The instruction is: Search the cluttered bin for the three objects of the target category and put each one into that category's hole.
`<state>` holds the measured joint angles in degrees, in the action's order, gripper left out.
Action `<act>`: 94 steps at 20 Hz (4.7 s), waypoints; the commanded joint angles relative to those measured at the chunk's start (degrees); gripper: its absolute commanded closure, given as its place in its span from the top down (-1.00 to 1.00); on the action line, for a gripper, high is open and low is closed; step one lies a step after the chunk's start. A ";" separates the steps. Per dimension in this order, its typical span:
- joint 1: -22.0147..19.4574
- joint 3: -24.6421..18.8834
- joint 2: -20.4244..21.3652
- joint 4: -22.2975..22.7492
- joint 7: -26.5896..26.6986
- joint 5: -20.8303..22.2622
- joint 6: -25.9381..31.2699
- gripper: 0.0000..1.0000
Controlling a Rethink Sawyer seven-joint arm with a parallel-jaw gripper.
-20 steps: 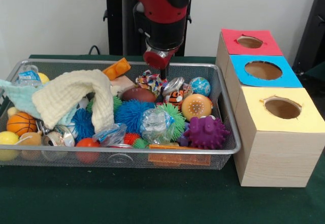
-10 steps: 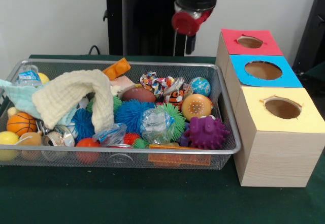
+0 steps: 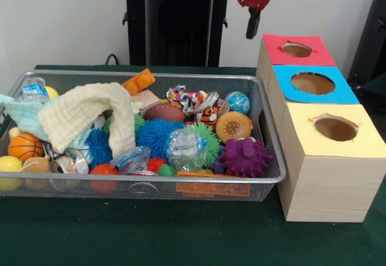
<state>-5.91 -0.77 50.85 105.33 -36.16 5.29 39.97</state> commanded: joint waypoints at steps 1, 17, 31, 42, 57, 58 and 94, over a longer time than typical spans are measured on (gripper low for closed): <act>-3.02 3.53 -4.71 0.16 -14.74 2.02 1.77 -1.00; -12.10 0.62 -16.27 0.14 -7.98 5.90 -9.70 -1.00; -15.43 -2.93 -23.20 -2.04 -7.18 7.48 -14.45 -1.00; -16.10 -4.96 -23.63 -2.11 -7.61 6.91 -14.36 1.00; -20.64 -8.60 -20.37 1.97 -8.25 7.60 -19.31 1.00; -21.17 -8.84 -20.09 2.41 -8.15 7.76 -19.58 1.00; -27.80 -22.50 -3.29 11.32 -10.19 2.14 -15.30 -1.00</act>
<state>-33.82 -17.65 41.11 115.49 -36.17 10.33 19.38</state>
